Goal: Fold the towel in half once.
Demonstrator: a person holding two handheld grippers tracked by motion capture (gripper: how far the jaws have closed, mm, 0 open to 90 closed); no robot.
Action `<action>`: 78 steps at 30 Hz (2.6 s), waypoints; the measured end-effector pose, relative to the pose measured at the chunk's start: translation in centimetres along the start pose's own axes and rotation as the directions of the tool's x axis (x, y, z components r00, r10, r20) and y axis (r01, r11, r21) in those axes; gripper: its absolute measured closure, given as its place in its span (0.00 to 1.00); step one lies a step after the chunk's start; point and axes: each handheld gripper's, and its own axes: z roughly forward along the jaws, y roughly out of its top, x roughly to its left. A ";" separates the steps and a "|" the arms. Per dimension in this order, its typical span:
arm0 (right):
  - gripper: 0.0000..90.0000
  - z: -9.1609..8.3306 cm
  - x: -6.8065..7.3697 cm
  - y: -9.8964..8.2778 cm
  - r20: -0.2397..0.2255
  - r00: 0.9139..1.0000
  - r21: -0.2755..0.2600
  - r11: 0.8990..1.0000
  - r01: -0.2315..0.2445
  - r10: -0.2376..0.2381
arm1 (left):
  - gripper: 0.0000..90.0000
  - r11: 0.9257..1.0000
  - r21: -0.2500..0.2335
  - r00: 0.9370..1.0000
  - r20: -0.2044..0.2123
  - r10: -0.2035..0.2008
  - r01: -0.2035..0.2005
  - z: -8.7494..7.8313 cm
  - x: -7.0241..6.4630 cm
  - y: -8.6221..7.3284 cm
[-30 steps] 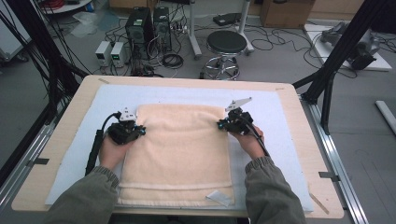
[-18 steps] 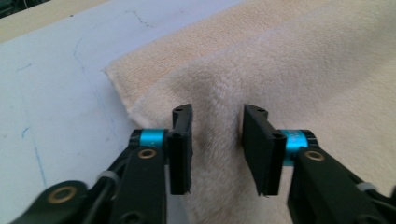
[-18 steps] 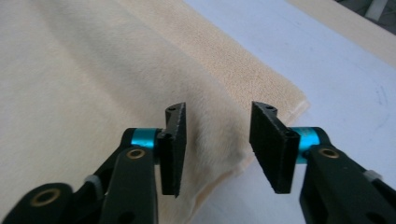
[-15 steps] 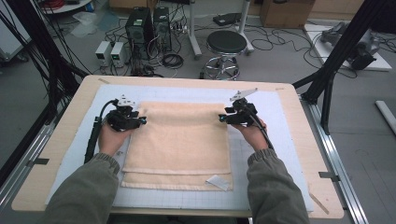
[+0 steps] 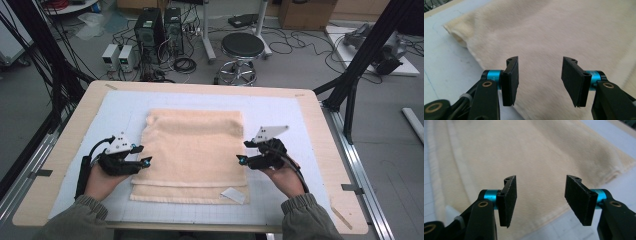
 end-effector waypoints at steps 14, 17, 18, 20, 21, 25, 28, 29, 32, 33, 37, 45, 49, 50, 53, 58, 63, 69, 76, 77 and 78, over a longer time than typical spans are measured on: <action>0.82 3.7 2.0 -4.0 -0.113 0.993 0.087 0.996 0.029 -0.019 | 0.80 0.994 0.097 0.989 0.146 0.034 -0.048 0.7 -1.2 -3.2; 0.92 3.7 2.3 -3.9 -0.114 0.992 0.087 0.995 0.055 -0.045 | 0.91 0.994 0.098 0.988 0.146 0.042 -0.057 0.7 -1.3 -3.1; 0.93 3.6 2.4 -3.8 -0.113 0.992 0.087 0.994 0.065 -0.055 | 0.94 0.994 0.098 0.988 0.147 0.043 -0.058 0.7 -1.3 -3.1; 0.94 3.4 2.4 -3.8 -0.115 0.992 0.084 0.994 0.069 -0.059 | 0.95 0.994 0.094 0.989 0.143 0.040 -0.054 0.5 -1.3 -3.0; 0.95 3.3 2.4 -3.7 -0.122 0.991 0.078 0.995 0.062 -0.052 | 0.96 0.995 0.093 0.989 0.143 0.034 -0.047 0.4 -1.3 -2.9; 0.95 2.5 2.7 -3.4 -0.122 0.991 0.063 0.996 0.070 -0.062 | 0.96 0.996 0.073 0.990 0.135 0.037 -0.047 -0.3 -1.6 -2.6; 0.95 1.5 3.0 -2.9 -0.122 0.990 0.040 0.996 0.073 -0.068 | 0.96 0.998 0.045 0.989 0.140 0.045 -0.051 -1.3 -1.9 -2.3; 0.95 1.1 3.1 -2.7 -0.126 0.989 0.033 0.997 0.076 -0.072 | 0.96 0.998 0.040 0.989 0.140 0.049 -0.055 -1.7 -2.0 -2.2; 0.95 0.1 3.7 -2.3 -0.123 0.988 0.015 0.996 0.092 -0.090 | 0.96 0.997 0.026 0.987 0.142 0.069 -0.073 -2.8 -2.5 -1.9; 0.95 -0.2 4.0 -2.2 -0.123 0.988 0.010 0.995 0.095 -0.093 | 0.96 0.997 0.023 0.987 0.143 0.069 -0.073 -3.1 -2.7 -1.9; 0.95 -0.8 4.9 -2.4 -0.136 0.986 0.008 0.995 0.101 -0.099 | 0.96 0.996 0.034 0.985 0.157 0.075 -0.082 -3.6 -3.1 -2.3; 0.87 0.5 5.2 -4.5 -0.157 0.985 0.087 0.993 0.084 -0.070 | 0.91 0.993 0.095 0.980 0.190 0.050 -0.069 -2.3 -4.0 -4.0; 0.77 -0.1 5.4 -4.6 -0.133 0.988 0.048 0.996 0.082 -0.075 | 0.74 0.995 0.074 0.981 0.189 0.051 -0.066 -2.8 -4.0 -4.2; 0.75 -0.4 5.5 -4.5 -0.139 0.986 0.027 0.995 0.092 -0.088 | 0.71 0.995 0.065 0.980 0.191 0.059 -0.072 -3.0 -4.0 -4.2; 0.70 -0.7 6.2 -4.6 -0.181 0.977 -0.020 0.994 0.112 -0.113 | 0.67 0.994 0.061 0.971 0.226 0.074 -0.090 -3.3 -4.2 -4.6; 0.57 1.2 6.8 -5.5 -0.256 0.960 0.043 0.991 0.127 -0.112 | 0.62 0.989 0.078 0.962 0.254 0.105 -0.128 -2.4 -4.6 -5.3; 0.69 2.0 7.0 -5.7 -0.250 0.957 0.048 0.986 0.162 -0.146 | 0.78 0.988 0.073 0.965 0.234 0.115 -0.135 -2.2 -4.5 -5.2; 0.95 1.8 7.2 -5.0 -0.274 0.946 0.065 0.978 0.201 -0.176 | 0.94 0.984 0.093 0.965 0.228 0.129 -0.153 -2.5 -4.7 -4.6; 0.83 -0.4 8.4 -4.6 -0.399 0.903 0.050 0.979 0.197 -0.161 | 0.94 0.980 0.075 0.933 0.324 0.154 -0.187 -5.7 -5.8 -4.4; 0.74 -0.6 8.5 -4.6 -0.404 0.901 0.036 0.982 0.187 -0.157 | 0.88 0.980 0.065 0.937 0.309 0.161 -0.190 -5.9 -5.8 -4.3; 0.71 -0.8 8.4 -4.4 -0.399 0.905 0.021 0.986 0.168 -0.146 | 0.77 0.984 0.055 0.944 0.295 0.146 -0.169 -6.0 -5.6 -4.1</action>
